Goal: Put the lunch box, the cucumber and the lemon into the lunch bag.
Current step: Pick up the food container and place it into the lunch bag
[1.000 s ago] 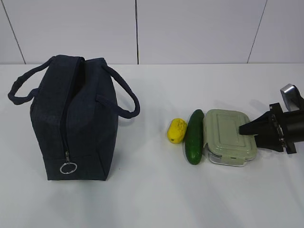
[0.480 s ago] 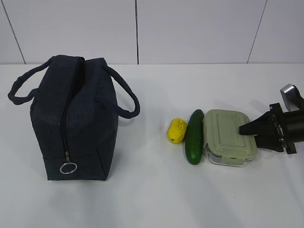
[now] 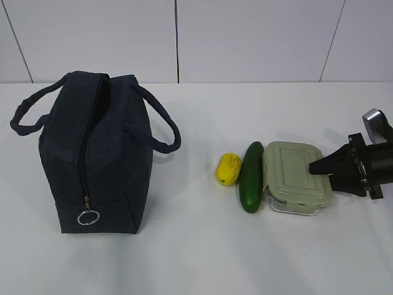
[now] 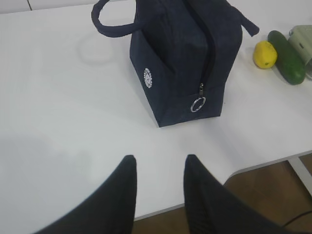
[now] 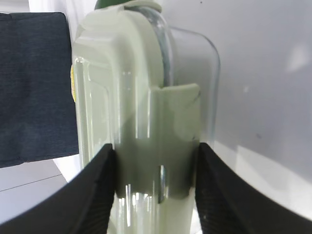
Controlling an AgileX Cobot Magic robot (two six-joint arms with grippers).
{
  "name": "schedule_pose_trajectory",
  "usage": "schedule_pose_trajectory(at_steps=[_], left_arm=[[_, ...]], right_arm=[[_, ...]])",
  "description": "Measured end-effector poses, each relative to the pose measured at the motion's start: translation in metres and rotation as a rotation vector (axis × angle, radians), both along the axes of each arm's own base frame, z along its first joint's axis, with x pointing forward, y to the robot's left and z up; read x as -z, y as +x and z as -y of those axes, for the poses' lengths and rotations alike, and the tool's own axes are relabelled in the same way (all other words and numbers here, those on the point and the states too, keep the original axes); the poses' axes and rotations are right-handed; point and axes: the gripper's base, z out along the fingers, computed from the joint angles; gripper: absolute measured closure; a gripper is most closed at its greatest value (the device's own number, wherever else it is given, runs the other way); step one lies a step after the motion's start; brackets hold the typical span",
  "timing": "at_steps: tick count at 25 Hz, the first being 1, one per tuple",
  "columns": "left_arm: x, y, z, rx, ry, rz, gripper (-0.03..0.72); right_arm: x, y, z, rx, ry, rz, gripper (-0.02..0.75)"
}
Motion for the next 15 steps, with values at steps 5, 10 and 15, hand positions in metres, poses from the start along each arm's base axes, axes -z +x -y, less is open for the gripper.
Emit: schedule_pose_trajectory(at_steps=[5, 10, 15], left_arm=[[-0.007, 0.001, 0.003, 0.015, -0.058, 0.065, 0.454], [-0.014, 0.005, 0.003, 0.005, -0.080, 0.117, 0.454], [-0.015, 0.018, 0.005, 0.012, -0.094, 0.041, 0.454]], right_arm=[[0.000, 0.000, 0.000, 0.000, 0.000, 0.000, 0.367], [0.000, 0.000, 0.000, 0.000, 0.000, -0.005, 0.367], [-0.001, -0.001, 0.000, 0.007, 0.004, -0.022, 0.367]])
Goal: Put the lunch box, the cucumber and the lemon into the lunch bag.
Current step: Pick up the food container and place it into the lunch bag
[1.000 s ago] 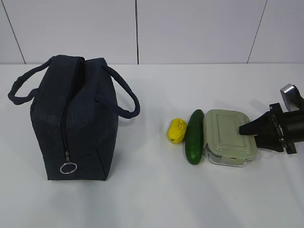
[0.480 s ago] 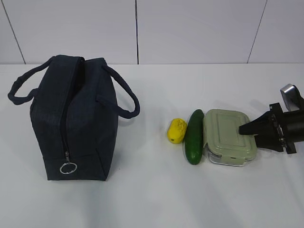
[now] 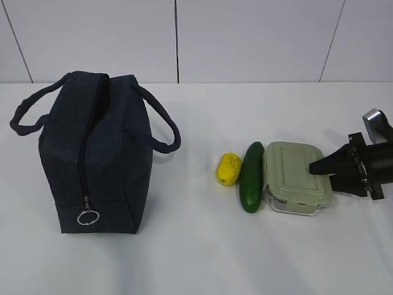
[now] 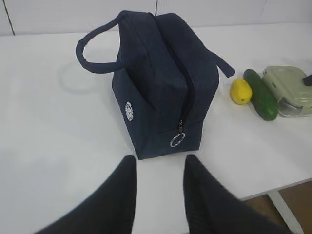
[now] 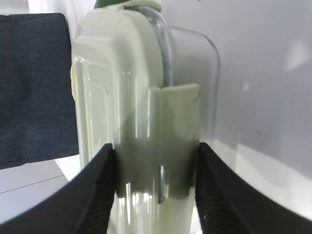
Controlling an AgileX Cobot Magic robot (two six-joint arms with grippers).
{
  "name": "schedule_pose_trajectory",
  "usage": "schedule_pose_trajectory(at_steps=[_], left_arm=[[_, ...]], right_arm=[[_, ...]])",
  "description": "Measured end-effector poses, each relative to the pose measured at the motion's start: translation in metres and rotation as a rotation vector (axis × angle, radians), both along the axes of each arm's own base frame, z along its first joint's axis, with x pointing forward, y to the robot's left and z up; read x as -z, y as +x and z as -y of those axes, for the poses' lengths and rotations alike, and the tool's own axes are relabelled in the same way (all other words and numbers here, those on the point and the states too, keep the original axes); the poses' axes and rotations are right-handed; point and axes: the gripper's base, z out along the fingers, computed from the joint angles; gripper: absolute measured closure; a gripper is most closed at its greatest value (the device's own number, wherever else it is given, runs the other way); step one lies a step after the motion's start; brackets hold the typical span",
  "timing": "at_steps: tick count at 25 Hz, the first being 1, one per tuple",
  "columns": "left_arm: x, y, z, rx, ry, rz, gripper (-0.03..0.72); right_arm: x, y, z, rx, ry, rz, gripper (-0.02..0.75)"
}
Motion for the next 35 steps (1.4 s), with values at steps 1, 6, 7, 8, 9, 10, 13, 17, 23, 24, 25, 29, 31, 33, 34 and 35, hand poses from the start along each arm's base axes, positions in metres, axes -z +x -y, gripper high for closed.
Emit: schedule_pose_trajectory(at_steps=[1, 6, 7, 8, 9, 10, 13, 17, 23, 24, 25, 29, 31, 33, 34, 35], left_arm=[[0.000, 0.003, 0.000, -0.001, 0.000, -0.013, 0.454], [0.001, 0.020, 0.001, -0.004, 0.000, -0.093, 0.453], [0.001, 0.023, 0.001, -0.005, 0.001, -0.107, 0.452], [0.001, 0.025, 0.001, -0.006, -0.002, -0.114, 0.452], [0.001, 0.028, 0.001, -0.008, -0.005, -0.119, 0.452], [0.000, 0.031, 0.002, -0.008, -0.015, -0.119, 0.452], [-0.004, 0.038, 0.003, -0.013, -0.057, -0.096, 0.451], [-0.007, 0.048, 0.003, -0.034, -0.078, -0.073, 0.449], [-0.007, 0.075, 0.003, -0.067, -0.111, -0.108, 0.447], [-0.005, 0.082, 0.004, -0.072, -0.122, -0.129, 0.446], [-0.003, 0.089, 0.004, -0.078, -0.138, -0.148, 0.446], [0.004, 0.115, 0.007, -0.109, -0.210, -0.221, 0.446], [0.007, 0.127, 0.008, -0.115, -0.229, -0.268, 0.445], [0.007, 0.139, 0.010, -0.103, -0.217, -0.309, 0.443], [0.004, 0.145, 0.011, -0.091, -0.205, -0.314, 0.439], [0.001, 0.152, 0.012, -0.080, -0.192, -0.319, 0.431]], right_arm=[[-0.001, 0.000, 0.000, -0.001, -0.002, -0.004, 0.367], [-0.015, -0.003, 0.001, -0.030, -0.056, 0.019, 0.368], [-0.020, -0.003, 0.001, -0.031, -0.064, 0.030, 0.368], [-0.023, -0.003, 0.001, -0.031, -0.069, 0.040, 0.368], [-0.028, -0.003, 0.001, -0.031, -0.074, 0.051, 0.368], [-0.032, -0.003, 0.001, -0.029, -0.078, 0.059, 0.368], [-0.043, -0.003, 0.001, -0.018, -0.084, 0.066, 0.369], [-0.054, -0.005, 0.001, -0.008, -0.092, 0.071, 0.369], [-0.082, -0.009, -0.001, 0.016, -0.108, 0.105, 0.369], [-0.087, -0.010, -0.001, 0.020, -0.110, 0.115, 0.369], [-0.093, -0.011, -0.002, 0.024, -0.112, 0.127, 0.369], [-0.110, -0.014, -0.004, 0.043, -0.107, 0.162, 0.369], [-0.117, -0.015, -0.004, 0.056, -0.098, 0.173, 0.369], [-0.121, -0.015, -0.006, 0.065, -0.090, 0.180, 0.369], [-0.122, -0.014, -0.007, 0.066, -0.087, 0.183, 0.369], [-0.122, -0.014, -0.008, 0.065, -0.085, 0.182, 0.369]])
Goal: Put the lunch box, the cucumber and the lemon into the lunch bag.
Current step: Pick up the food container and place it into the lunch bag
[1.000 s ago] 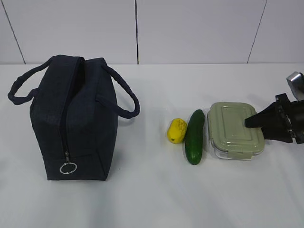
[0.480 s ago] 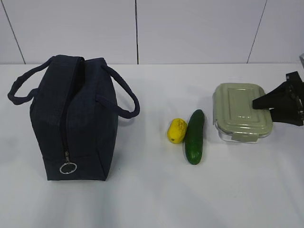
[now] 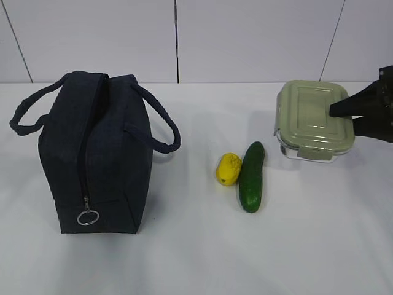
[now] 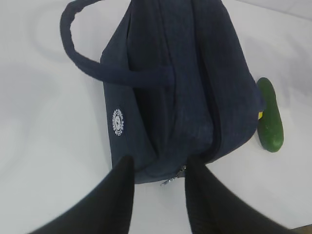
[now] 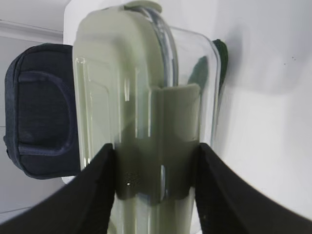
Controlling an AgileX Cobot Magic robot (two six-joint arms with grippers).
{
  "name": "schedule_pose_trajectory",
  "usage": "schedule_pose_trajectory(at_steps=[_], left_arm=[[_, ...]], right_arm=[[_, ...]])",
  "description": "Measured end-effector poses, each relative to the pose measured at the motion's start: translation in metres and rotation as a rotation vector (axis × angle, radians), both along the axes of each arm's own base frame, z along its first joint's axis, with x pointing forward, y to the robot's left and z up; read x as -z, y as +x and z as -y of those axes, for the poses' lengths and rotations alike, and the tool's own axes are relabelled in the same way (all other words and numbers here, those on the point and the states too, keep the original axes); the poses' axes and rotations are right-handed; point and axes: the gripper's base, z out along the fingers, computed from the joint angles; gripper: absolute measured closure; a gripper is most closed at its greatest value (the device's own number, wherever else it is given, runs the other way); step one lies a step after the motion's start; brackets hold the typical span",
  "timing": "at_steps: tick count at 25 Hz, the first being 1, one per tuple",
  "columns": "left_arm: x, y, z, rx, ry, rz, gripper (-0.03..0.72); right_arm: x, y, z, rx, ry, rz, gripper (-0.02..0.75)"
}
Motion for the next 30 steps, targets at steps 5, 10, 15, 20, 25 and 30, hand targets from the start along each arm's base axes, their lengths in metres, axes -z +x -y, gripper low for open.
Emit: schedule_pose_trajectory(at_steps=[5, 10, 15, 20, 25, 30], left_arm=[[-0.014, 0.039, 0.003, 0.041, 0.035, -0.026, 0.355], [-0.014, 0.082, 0.008, 0.084, 0.043, -0.109, 0.305], [-0.003, 0.118, 0.014, 0.141, 0.022, -0.194, 0.298], [0.011, 0.146, 0.018, 0.171, 0.012, -0.250, 0.296], [0.030, 0.164, 0.020, 0.185, 0.008, -0.307, 0.298], [0.047, 0.173, 0.026, 0.213, -0.054, -0.351, 0.456]], right_arm=[[-0.001, 0.003, -0.019, -0.046, 0.011, -0.001, 0.369], [-0.004, 0.007, -0.044, -0.086, 0.055, 0.014, 0.369], [-0.008, 0.010, -0.067, -0.118, 0.097, 0.022, 0.369], [-0.010, 0.011, -0.081, -0.133, 0.131, 0.028, 0.369], [-0.013, 0.012, -0.092, -0.141, 0.161, 0.034, 0.369], [-0.015, 0.013, -0.097, -0.133, 0.195, 0.041, 0.369]])
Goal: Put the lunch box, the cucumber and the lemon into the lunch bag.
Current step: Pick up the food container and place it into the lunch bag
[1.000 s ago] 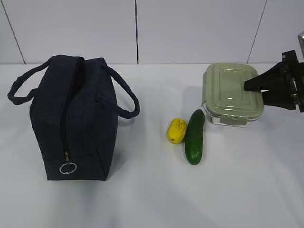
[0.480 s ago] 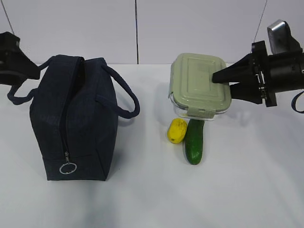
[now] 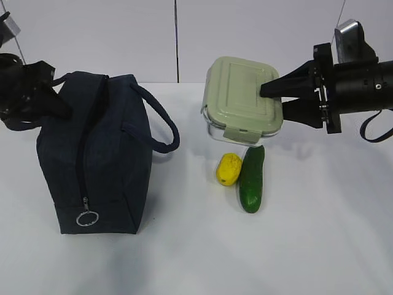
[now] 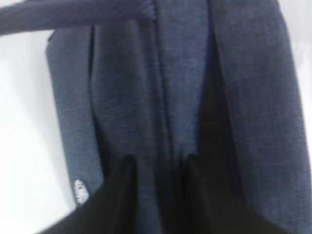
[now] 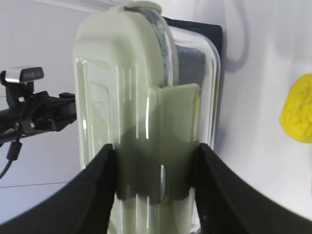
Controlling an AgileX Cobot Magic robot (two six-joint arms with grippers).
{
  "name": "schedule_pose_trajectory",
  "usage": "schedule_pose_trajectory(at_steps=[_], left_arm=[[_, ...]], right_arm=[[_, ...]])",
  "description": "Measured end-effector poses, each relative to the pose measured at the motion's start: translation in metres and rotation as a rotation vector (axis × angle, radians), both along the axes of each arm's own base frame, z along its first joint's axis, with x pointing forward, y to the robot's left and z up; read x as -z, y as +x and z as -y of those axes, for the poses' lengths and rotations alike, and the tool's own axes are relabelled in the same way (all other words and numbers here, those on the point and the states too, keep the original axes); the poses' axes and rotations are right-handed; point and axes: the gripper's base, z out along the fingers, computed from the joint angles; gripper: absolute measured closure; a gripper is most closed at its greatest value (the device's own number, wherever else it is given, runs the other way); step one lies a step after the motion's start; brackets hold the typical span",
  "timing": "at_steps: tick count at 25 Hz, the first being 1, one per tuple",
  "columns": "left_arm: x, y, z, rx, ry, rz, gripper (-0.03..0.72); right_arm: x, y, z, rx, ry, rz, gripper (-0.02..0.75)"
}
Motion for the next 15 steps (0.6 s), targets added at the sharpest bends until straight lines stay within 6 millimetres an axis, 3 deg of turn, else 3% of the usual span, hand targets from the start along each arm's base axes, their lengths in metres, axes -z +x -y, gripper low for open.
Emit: schedule_pose_trajectory(at_steps=[2, 4, 10, 15], left_arm=[[-0.001, -0.001, 0.004, 0.035, -0.034, 0.009, 0.597], [-0.004, -0.002, 0.009, 0.080, -0.086, 0.024, 0.671], [-0.017, -0.005, 0.024, 0.173, -0.267, 0.074, 0.694], [-0.018, -0.007, 0.037, 0.214, -0.274, 0.094, 0.695]], right_arm=[[-0.001, 0.001, -0.003, 0.003, 0.017, 0.002, 0.369], [-0.003, 0.001, -0.007, 0.002, 0.032, 0.003, 0.369], [-0.005, 0.000, -0.024, -0.017, 0.071, 0.003, 0.369], [-0.010, 0.001, -0.037, -0.017, 0.122, 0.007, 0.369]])
